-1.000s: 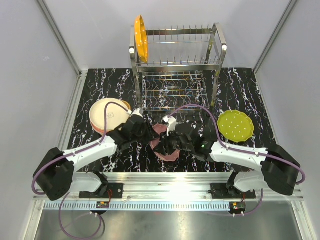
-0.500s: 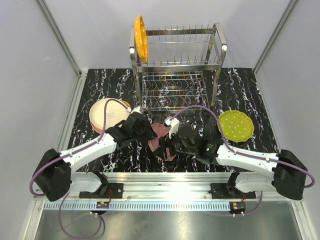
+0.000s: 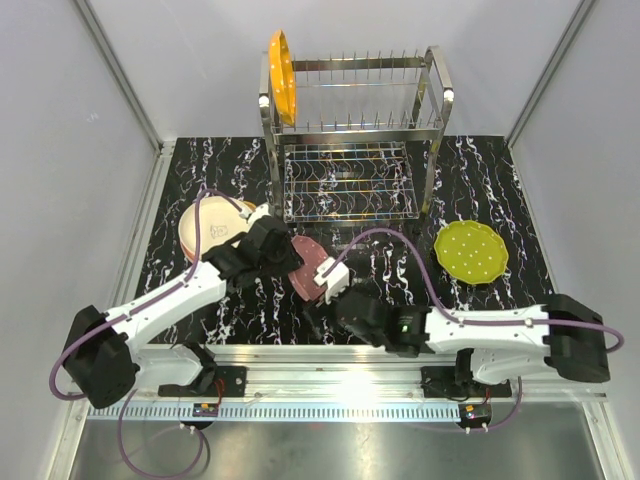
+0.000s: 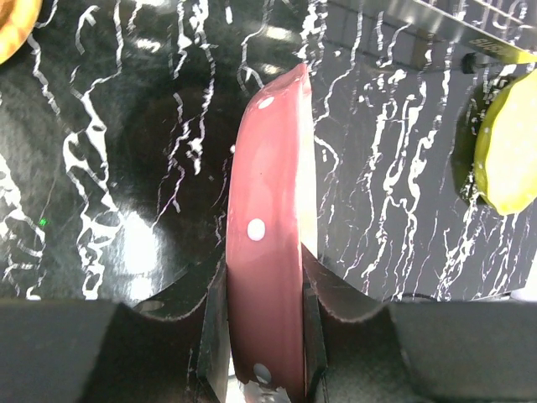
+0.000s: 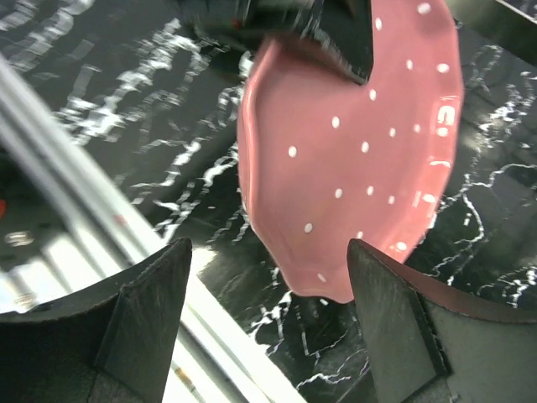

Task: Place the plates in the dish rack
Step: Pass the plate from the left arm to the right

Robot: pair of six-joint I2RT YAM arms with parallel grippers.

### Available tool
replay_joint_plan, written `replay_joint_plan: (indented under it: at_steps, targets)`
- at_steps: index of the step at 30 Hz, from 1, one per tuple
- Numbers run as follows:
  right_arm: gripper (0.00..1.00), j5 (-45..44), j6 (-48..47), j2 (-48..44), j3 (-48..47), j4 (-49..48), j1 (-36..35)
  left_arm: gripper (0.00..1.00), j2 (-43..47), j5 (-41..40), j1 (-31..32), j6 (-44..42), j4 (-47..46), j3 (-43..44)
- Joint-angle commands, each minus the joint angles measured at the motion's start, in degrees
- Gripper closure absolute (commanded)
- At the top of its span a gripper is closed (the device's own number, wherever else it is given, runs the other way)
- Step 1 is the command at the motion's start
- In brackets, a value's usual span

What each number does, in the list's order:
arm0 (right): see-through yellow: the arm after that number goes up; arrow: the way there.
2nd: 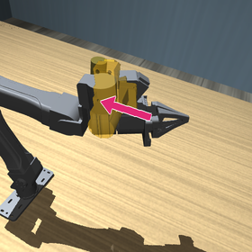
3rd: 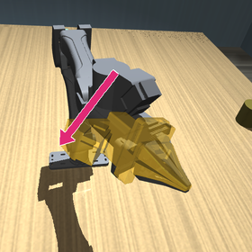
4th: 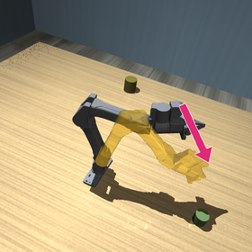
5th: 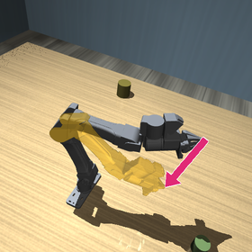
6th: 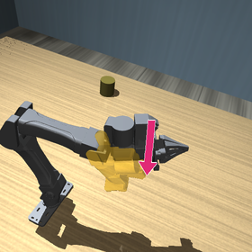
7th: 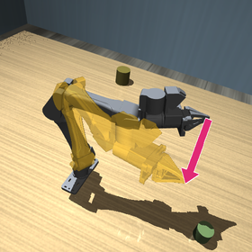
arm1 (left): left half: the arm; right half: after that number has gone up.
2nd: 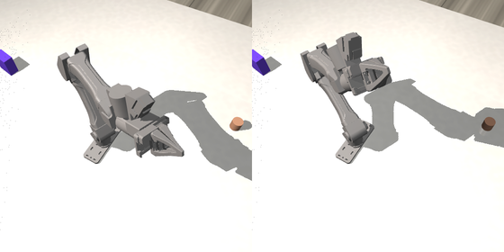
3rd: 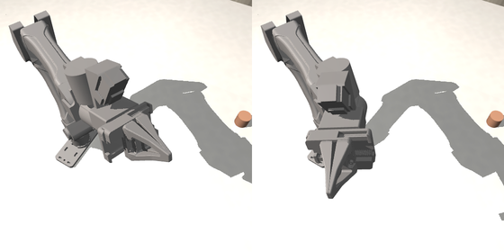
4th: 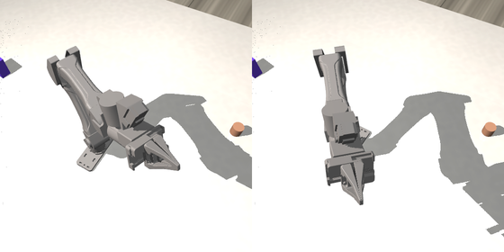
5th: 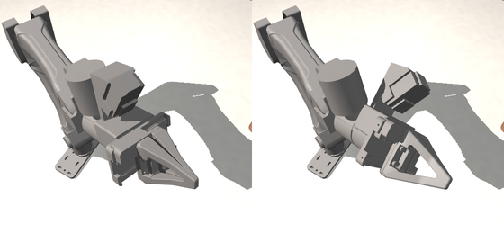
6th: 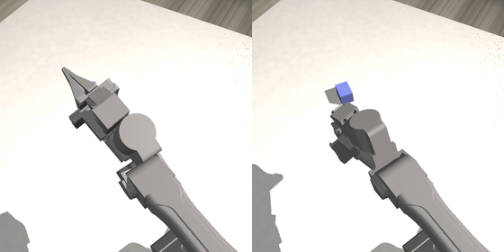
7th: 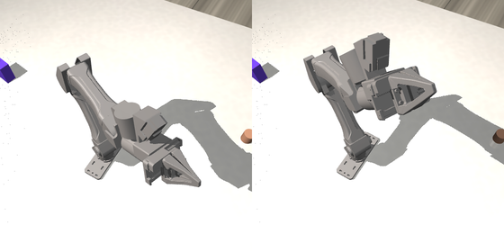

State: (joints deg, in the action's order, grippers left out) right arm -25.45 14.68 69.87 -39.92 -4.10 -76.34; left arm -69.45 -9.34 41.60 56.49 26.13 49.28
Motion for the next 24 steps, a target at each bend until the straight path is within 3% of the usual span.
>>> replay_joint_plan:
  at_steps: [1, 12, 17, 24]
  targets:
    - [0.17, -14.43, -3.42, 4.65, 0.54, -6.78, -2.85, 1.00, 1.86, -0.68, -0.03, 3.36, -3.28, 5.39]
    - [0.17, -24.99, -10.45, 15.21, -1.74, -14.62, -5.58, 1.00, 2.74, 3.45, -0.03, 3.19, -2.66, 5.57]
    - [0.33, -27.54, -14.41, 17.58, -2.09, -18.05, -5.58, 1.00, 2.48, 7.57, -0.03, 3.97, -3.10, 5.31]
    - [0.38, -28.95, -16.70, 20.75, -3.58, -18.14, -5.58, 1.00, 2.48, 9.08, -0.03, 4.24, -3.63, 4.87]
